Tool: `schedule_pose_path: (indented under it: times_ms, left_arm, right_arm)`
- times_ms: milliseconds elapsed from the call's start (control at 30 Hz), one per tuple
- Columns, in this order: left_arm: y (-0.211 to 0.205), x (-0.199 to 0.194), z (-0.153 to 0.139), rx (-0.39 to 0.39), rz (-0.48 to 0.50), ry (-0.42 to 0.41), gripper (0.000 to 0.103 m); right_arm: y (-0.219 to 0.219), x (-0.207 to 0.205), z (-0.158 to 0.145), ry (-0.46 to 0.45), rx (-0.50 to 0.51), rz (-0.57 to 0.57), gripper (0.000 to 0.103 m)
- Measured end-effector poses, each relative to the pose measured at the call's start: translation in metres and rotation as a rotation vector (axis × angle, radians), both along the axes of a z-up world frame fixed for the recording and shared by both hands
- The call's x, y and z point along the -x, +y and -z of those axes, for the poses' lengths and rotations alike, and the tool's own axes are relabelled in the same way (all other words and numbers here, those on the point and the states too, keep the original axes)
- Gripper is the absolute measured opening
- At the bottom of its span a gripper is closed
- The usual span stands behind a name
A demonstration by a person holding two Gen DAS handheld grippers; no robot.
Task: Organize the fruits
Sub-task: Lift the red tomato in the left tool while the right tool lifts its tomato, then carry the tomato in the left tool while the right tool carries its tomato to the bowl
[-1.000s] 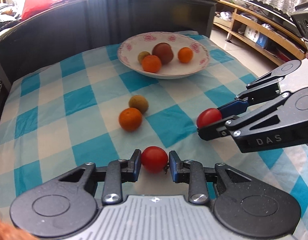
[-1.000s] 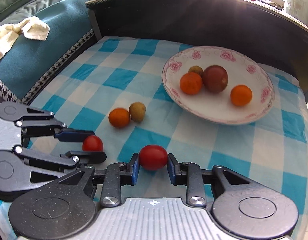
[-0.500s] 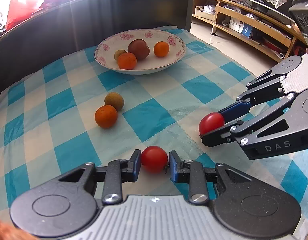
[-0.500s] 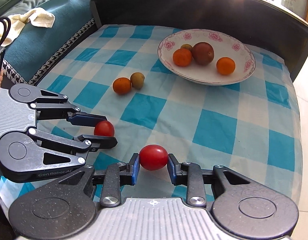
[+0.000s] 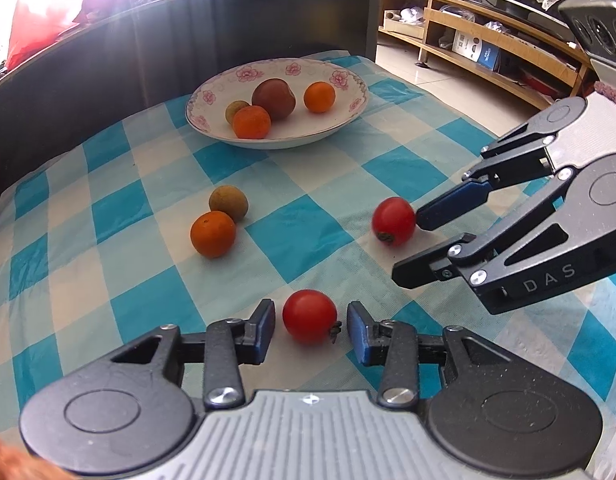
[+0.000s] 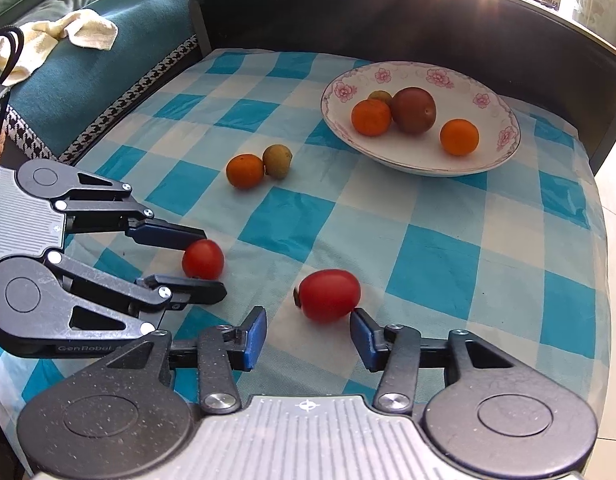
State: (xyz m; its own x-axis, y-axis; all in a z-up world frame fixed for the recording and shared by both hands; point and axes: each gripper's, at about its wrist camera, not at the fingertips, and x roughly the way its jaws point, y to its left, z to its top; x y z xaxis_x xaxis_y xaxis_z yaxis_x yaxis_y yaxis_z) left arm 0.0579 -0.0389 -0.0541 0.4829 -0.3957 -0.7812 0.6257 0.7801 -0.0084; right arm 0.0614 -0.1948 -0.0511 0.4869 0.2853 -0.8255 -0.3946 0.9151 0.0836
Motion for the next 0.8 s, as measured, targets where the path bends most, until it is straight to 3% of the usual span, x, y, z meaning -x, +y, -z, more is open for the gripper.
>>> schedule_pose_path:
  times_ms: [633,800]
  left_arm:
    - [0.003,0.005,0.002,-0.007,0.006,-0.029,0.050]
    - [0.001,0.007,-0.001,-0.008,0.002,-0.023,0.042]
  right_arm:
    - [0.006,-0.014,0.001,-0.041,-0.001,0.014,0.045]
    - [0.004,-0.014,0.002,-0.028,0.001,0.024,0.041]
